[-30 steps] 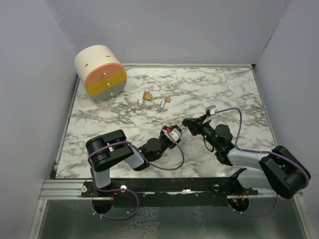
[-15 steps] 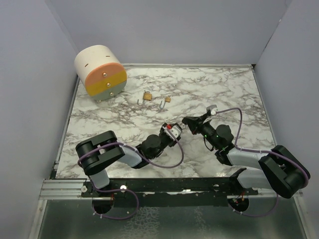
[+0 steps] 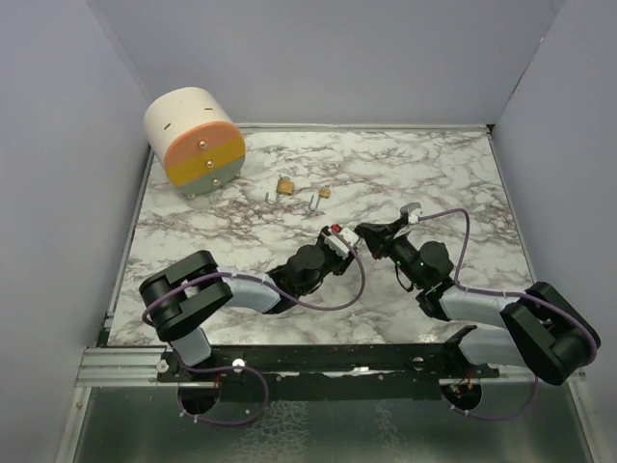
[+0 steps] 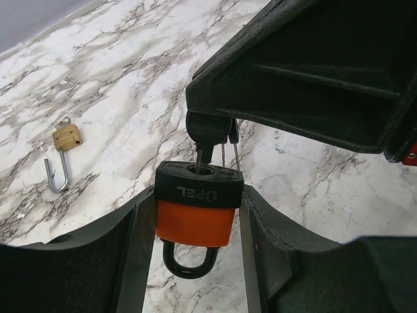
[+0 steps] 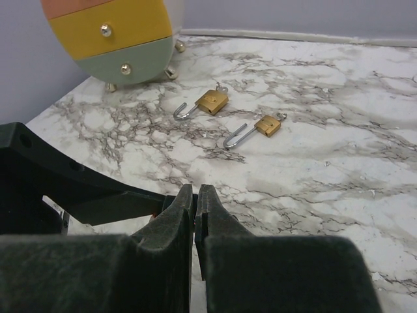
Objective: Unlock with the key
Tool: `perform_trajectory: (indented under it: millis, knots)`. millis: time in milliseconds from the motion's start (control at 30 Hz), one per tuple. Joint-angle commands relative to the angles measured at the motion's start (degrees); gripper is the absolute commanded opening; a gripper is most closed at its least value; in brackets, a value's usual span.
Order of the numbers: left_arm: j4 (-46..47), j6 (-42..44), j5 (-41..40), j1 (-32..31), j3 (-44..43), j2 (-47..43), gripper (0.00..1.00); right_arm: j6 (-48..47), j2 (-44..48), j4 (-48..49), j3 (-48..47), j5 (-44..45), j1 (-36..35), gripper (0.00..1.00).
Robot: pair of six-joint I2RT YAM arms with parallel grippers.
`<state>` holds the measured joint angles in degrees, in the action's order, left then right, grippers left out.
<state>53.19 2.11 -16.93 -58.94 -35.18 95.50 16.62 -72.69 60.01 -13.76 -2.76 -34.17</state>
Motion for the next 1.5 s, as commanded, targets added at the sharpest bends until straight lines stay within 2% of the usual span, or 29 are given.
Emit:
perform_trajectory:
  millis: [0, 233, 467, 767, 900, 1300, 1467]
  knots:
    - [4.07, -0.65, 0.15, 0.75, 0.01, -4.41, 0.0, 1.43, 1.55, -1.46, 0.07, -0.46, -0.81, 0.01]
    - [15.59, 3.59, 4.77, 0.75, 5.17, -5.95, 0.0, 2.85, 1.45, -2.81, -0.84, -3.2, -0.79, 0.01]
    - [18.17, 6.88, 7.73, 0.76, 4.6, -5.76, 0.0, 3.39, 1.06, -5.38, -2.7, -7.15, -0.83, 0.01]
    - [10.71, 4.67, 4.21, 2.2, -1.21, -6.85, 0.0, 3.66, 0.62, -7.43, -3.83, -9.54, -0.81, 0.01]
    - [9.62, 2.08, 3.08, 3.57, -2.18, -8.06, 0.0, 3.77, 0.94, -8.53, -3.93, -9.53, -0.81, 0.01]
    - [9.15, 1.56, 1.46, 4.09, -2.99, -9.41, 0.0, 4.27, 2.15, -12.7, -4.46, -11.22, -0.8, 0.01]
    - [2.27, 0.55, 0.13, 4.09, -5.76, -9.62, 0.0, 5.7, 2.49, -16.17, -5.87, -11.52, -0.81, 0.01]
